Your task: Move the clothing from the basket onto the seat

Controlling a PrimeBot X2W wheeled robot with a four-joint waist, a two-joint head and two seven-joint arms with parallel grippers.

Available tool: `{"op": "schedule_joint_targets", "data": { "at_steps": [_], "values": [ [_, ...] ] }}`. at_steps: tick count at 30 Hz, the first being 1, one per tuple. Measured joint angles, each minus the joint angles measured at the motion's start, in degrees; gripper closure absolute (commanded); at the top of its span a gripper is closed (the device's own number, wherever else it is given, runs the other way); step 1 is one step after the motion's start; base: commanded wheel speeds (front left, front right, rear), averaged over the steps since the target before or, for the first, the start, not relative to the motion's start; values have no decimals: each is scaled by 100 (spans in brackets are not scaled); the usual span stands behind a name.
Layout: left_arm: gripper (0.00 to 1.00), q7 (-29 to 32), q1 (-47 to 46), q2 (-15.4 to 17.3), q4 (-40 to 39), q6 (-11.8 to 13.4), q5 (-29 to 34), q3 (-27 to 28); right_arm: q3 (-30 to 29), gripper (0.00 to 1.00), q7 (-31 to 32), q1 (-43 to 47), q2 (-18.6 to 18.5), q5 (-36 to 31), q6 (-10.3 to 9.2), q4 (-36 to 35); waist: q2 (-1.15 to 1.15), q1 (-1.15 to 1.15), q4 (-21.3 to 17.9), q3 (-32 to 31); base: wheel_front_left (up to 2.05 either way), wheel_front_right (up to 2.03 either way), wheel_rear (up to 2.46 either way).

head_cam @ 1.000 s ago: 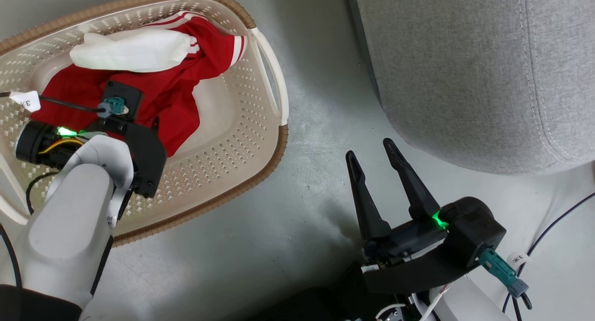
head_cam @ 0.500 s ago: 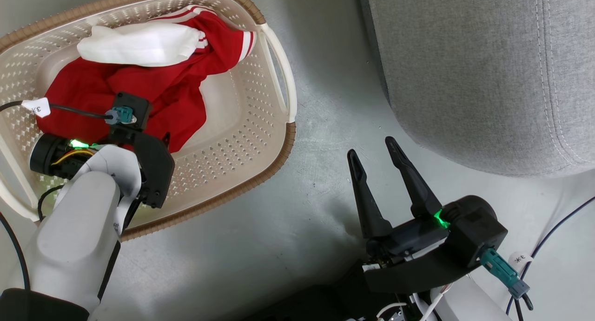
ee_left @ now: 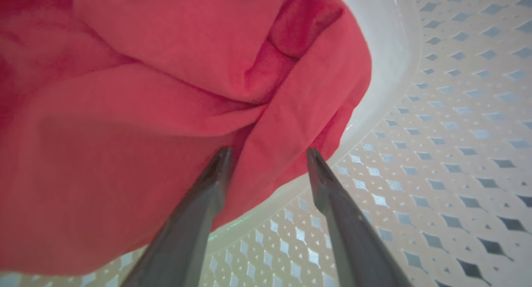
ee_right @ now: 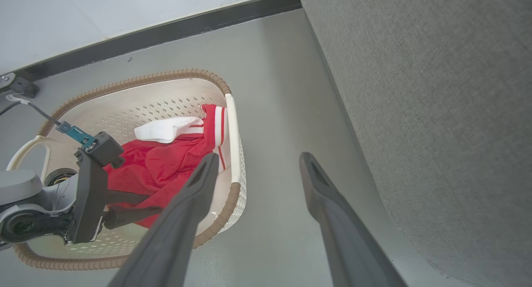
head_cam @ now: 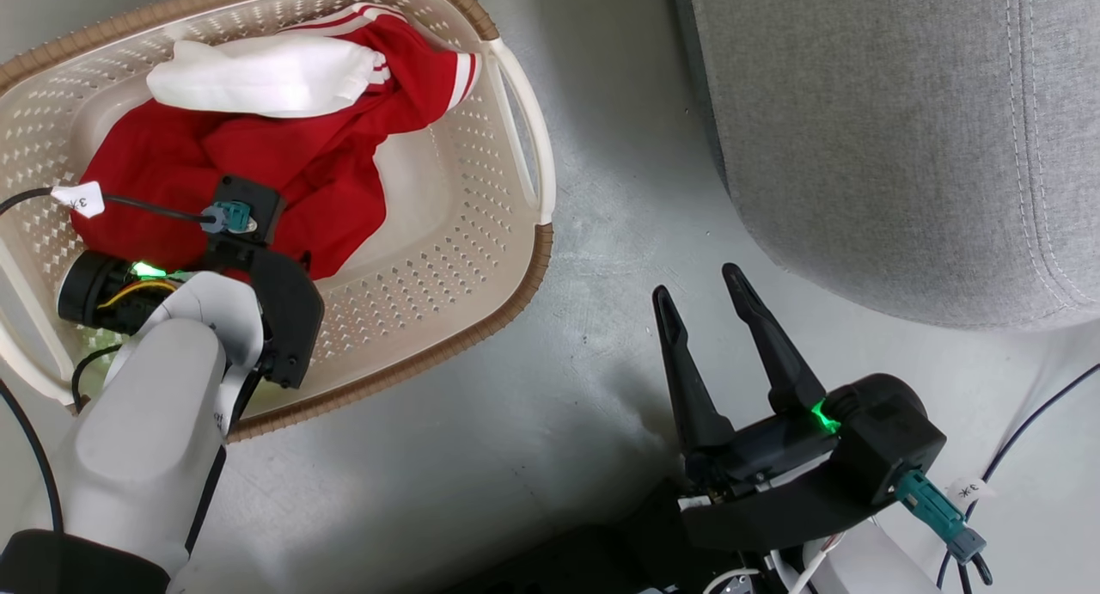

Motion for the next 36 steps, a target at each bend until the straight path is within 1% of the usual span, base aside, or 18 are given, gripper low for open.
{"op": "schedule_joint_targets", "data": {
  "at_steps": [1, 2, 3, 4, 5, 14, 20, 22, 25, 27, 28, 32, 36],
  "values": [
    [57, -13, -14, -8, 2, 0, 2, -2, -8, 0, 0, 0, 0, -1, 0, -2, 0, 0, 3, 3, 0, 0, 0],
    [67, -30, -30, -13, 10, 0, 2, -4, -13, 0, 0, 0, 0, -11, 0, -9, 0, 0, 4, 4, 0, 0, 0],
    [87, -67, -46, -18, 21, 0, 4, -10, -20, 0, 0, 0, 0, -18, 0, -24, 0, 0, 5, 5, 0, 0, 0],
    [95, -83, -62, -25, 36, 0, 12, -12, -30, 0, 0, -1, 1, -20, 0, -38, 0, 0, 5, 5, 0, 0, 0],
    [100, -121, -65, -37, 42, 0, 12, -13, -40, 0, 0, -1, 1, -22, 0, -52, 0, 0, 6, 4, 0, 0, 0],
    [100, -280, -66, -177, 112, -8, -14, 4, -193, 0, 0, -4, 0, -82, 0, -60, 0, 0, 21, -4, 0, 0, 0],
    [100, -687, -26, -75, 48, -16, -286, 310, -166, 0, 0, -293, 1, -82, 2, -33, 0, 0, 34, -92, 0, 0, 0],
    [100, -869, 49, -91, -11, -57, -372, 382, -279, 0, 0, -450, 4, -83, 9, 24, 0, 0, 50, -147, 0, 0, 0],
    [100, -1192, 207, -240, -77, -62, -449, 430, -526, 0, 0, -615, 1, -180, 18, 213, 0, 0, 117, -262, 0, 0, 0],
    [100, -1379, 322, -360, -141, -67, -483, 435, -701, 0, 0, -699, -4, -233, 63, 339, 0, 0, 187, -364, 0, 0, 0],
    [100, -1448, 364, -407, -170, -108, -506, 433, -764, 0, 0, -742, -14, -243, 69, 393, 0, 0, 231, -419, 0, 0, 0],
    [100, -1786, 472, -579, -311, -118, -676, 459, -949, 0, 0, -854, -151, -313, 164, 617, 0, 0, 453, -648, 0, 0, 0],
    [100, -2091, 587, -755, -439, -203, -761, 487, -1073, 0, 0, -891, -266, -320, 246, 786, 0, 0, 706, -908, 0, 0, 0]
  ]
}}
